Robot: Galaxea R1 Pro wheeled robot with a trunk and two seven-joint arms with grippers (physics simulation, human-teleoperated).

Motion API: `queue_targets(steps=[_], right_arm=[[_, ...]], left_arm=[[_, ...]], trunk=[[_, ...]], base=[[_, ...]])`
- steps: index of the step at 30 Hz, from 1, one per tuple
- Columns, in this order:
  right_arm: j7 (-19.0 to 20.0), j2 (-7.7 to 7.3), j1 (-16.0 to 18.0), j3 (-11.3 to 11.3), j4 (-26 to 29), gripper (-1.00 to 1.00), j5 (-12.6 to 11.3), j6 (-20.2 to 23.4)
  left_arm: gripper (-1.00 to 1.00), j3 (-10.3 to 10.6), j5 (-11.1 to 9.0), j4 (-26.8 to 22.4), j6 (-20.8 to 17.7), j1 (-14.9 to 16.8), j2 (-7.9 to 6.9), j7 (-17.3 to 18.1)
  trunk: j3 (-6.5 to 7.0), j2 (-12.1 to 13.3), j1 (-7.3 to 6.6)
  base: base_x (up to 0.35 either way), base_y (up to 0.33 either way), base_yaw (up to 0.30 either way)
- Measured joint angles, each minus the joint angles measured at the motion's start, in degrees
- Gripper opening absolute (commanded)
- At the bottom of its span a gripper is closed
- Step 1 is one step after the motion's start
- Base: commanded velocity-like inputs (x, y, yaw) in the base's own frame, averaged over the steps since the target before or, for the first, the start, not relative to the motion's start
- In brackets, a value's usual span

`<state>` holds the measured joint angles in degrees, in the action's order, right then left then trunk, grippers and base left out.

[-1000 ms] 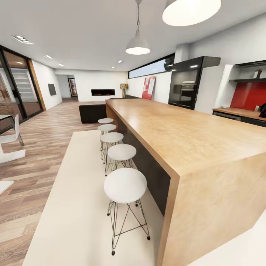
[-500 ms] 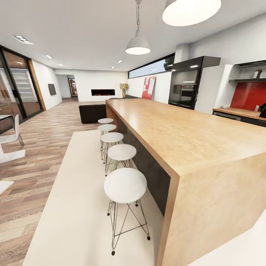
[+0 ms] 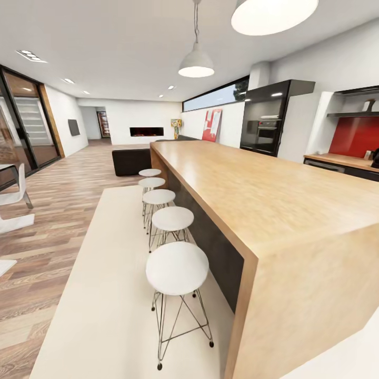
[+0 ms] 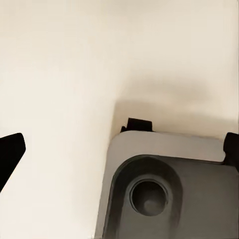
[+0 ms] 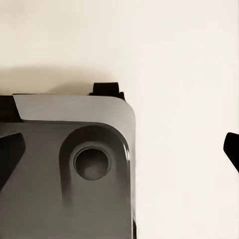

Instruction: Set up a coffee station on the kitchen countertop: keep the coffee maker on the countertop, move the bottle of coffee from the kitchen shelf to the counter next to the coffee maker, place a paper coffee filter on top of the coffee maker, put the saucer next to the coffee maker with the coffee cup on the saucer, and place the electric kettle next to the coffee maker.

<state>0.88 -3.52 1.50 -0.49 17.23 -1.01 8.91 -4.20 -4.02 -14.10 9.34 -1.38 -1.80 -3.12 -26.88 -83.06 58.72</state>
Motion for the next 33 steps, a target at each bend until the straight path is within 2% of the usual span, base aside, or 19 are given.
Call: queue_targets(steps=[3,7,10,12,17,20,22,26,28,29,33], right_arm=[[0.96,-0.41,-0.01,-0.04,-0.42,1.0,-0.13,-3.02],[1.22,-0.43,-0.02,-0.06,-2.5,1.0,-0.17,-7.78],[1.25,-0.37,-0.04,-0.06,-3.58,1.0,-0.18,-9.58],[1.26,-0.35,-0.04,-0.05,-4.02,1.0,-0.1,-10.47],[1.27,-0.34,-0.04,-0.04,-4.28,1.0,0.09,-12.01],[1.3,-0.08,-0.05,-0.17,-4.36,1.0,-0.16,-16.57],[1.86,-0.25,-0.05,-1.48,-4.47,1.0,-1.56,-17.44],[2.09,-0.52,-0.06,-2.38,-4.54,1.0,-2.17,-17.51],[2.34,-0.37,-0.06,-5.45,-4.57,1.0,-2.24,-17.56],[2.44,-0.44,-0.06,-5.99,-4.58,1.0,-2.24,-17.57],[2.69,-0.2,-0.06,-5.98,-4.58,1.0,-2.17,-17.87]], left_arm=[[1.0,-0.05,0.91,-0.81,0.99,0.0,-1.24,0.35],[1.0,-0.28,1.06,-0.92,1.51,0.0,-1.97,0.52],[1.0,-0.54,0.99,-0.81,2.65,0.0,-2.19,0.53],[1.0,-0.69,0.79,-0.19,5.3,0.0,-2.27,0.37],[1.0,-0.71,0.72,1.86,7.23,0.0,-2.51,0.28],[1.0,-0.46,1.35,4.07,7.92,0.0,-2.34,0.24],[1.0,-0.42,1.4,4.55,8.47,0.01,-2.36,0.27],[1.0,-0.33,1.41,4.69,9.51,0.02,-2.32,0.26],[1.0,-0.25,1.38,4.71,11.97,0.02,-2.26,0.26],[1.0,-0.26,1.28,4.71,12.56,0.02,-2.26,0.29],[1.0,-0.1,1.43,4.71,12.79,0.02,-2.27,0.3]], trunk=[[0.0,0.0,0.01],[0.35,0.79,-0.42],[0.89,1.99,-1.08],[1.25,2.8,-1.52],[2.15,4.8,-2.62],[2.67,6.01,-3.28],[3.0,6.81,-3.71],[3.72,8.41,-4.59],[4.08,9.22,-5.03],[4.25,9.62,-5.25],[4.92,11.22,-6.13]], base=[[0.039,-0.005,0.0],[0.012,-0.002,0.0],[0.004,0.0,0.0],[0.001,0.0,0.0],[0.0,0.0,0.0],[0.0,0.0,-0.054],[0.0,0.0,-0.265],[0.0,0.0,-0.29],[0.0,0.0,-0.299],[0.0,0.0,-0.3],[0.0,0.0,-0.3]])
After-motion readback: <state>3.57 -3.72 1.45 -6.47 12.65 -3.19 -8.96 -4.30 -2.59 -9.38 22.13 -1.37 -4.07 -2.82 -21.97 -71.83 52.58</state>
